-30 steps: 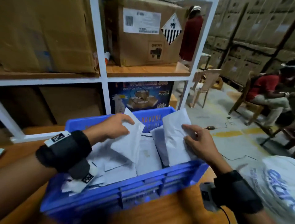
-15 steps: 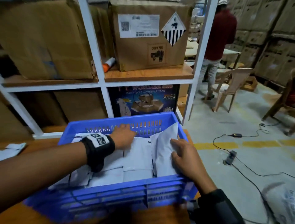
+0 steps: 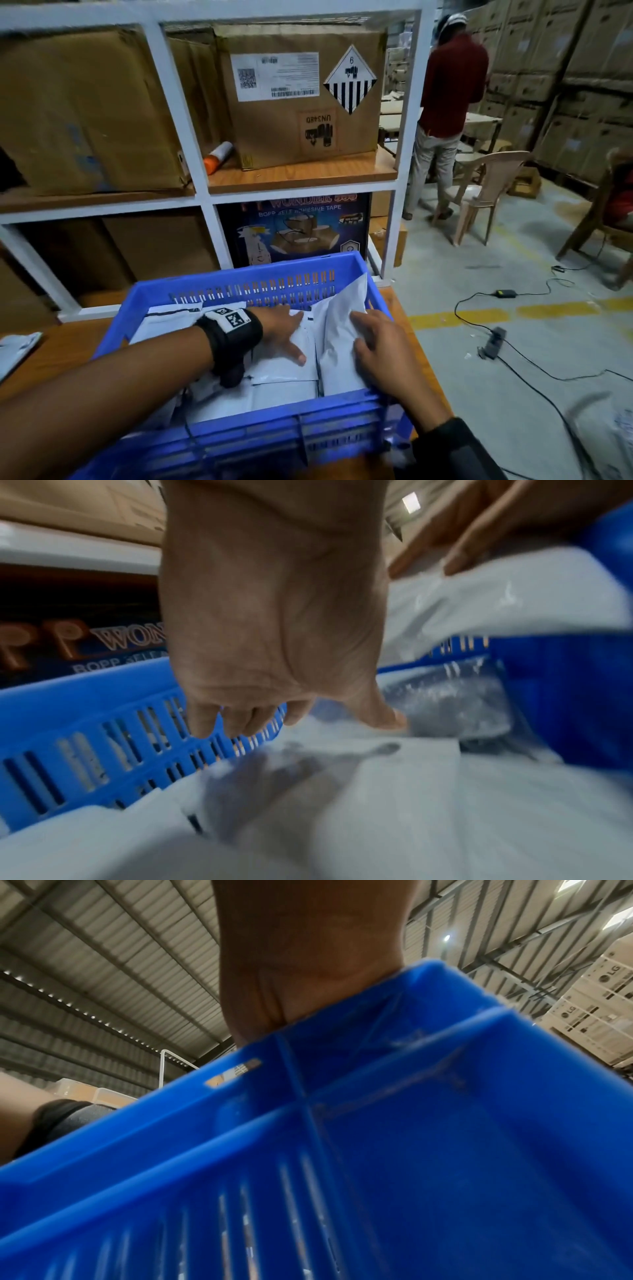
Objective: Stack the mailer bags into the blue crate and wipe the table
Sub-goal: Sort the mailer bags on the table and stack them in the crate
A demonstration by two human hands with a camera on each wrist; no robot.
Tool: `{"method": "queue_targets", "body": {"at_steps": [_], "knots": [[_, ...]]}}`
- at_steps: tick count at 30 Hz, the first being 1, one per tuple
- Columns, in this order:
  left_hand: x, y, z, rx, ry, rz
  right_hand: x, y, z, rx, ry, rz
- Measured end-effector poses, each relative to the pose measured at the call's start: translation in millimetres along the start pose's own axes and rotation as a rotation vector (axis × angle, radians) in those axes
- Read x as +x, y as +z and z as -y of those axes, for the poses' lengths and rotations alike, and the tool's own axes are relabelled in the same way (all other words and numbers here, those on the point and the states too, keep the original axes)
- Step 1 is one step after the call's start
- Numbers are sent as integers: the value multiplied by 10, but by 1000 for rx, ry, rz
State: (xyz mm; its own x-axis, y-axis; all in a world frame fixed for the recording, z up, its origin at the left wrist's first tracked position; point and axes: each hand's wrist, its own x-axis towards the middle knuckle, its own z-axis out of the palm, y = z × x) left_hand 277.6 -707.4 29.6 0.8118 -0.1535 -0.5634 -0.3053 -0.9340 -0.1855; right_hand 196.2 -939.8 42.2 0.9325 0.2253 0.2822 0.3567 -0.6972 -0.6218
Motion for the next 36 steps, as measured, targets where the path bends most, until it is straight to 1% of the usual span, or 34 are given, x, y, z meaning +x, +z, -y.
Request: {"method": "queue_targets", "body": {"at_steps": [2, 4, 7, 10, 13, 15, 18, 20, 22, 23, 24, 26, 27, 28, 29, 32, 33, 34, 36], "knots": [[-26, 100, -14, 43, -29, 59, 1, -5, 19, -2, 5, 6], [-22, 256, -37, 17, -34, 81, 2, -10, 33, -8, 9, 14], [-38, 351, -60, -62, -30, 24, 2, -27, 60, -6, 22, 27], [-126, 342, -89, -76, -18, -28, -13, -73, 107, -6, 36, 39], [-208, 288, -58, -77, -10, -60, 18, -180, 181, 2, 103, 59], [-231, 274, -18, -95, -11, -78, 134, -276, 250, -27, 127, 67], [-263, 337, 8, -107, -2, -98, 446, -377, 441, -108, 70, 68], [-264, 405, 5, -109, -7, -116, 688, -343, 573, -164, 33, 87], [-273, 422, 0, -118, -14, -136, 893, -228, 627, -207, 39, 122], [-278, 418, 1, -124, -15, -141, 972, -153, 612, -230, 64, 160], [-285, 410, -1, -131, -17, -138, 1031, -77, 583, -276, 96, 227], [-297, 405, -7, -149, -19, -131, 1071, 27, 532, -474, 202, 466], [-298, 406, -9, -153, -20, -131, 1077, 45, 521, -602, 224, 550], [-295, 406, -8, -157, -19, -132, 1084, 42, 523, -697, 227, 578], [-288, 407, -6, -158, -18, -135, 1101, 33, 540, -757, 217, 570], [-273, 400, -1, -153, -12, -136, 1171, 75, 586, -848, 126, 516], [-268, 400, -3, -152, -9, -134, 1179, 104, 593, -869, 124, 544], [-261, 397, -7, -147, -6, -130, 1193, 136, 577, -875, 132, 604], [-234, 397, -12, -142, -3, -125, 1217, 217, 520, -808, 236, 780]]}}
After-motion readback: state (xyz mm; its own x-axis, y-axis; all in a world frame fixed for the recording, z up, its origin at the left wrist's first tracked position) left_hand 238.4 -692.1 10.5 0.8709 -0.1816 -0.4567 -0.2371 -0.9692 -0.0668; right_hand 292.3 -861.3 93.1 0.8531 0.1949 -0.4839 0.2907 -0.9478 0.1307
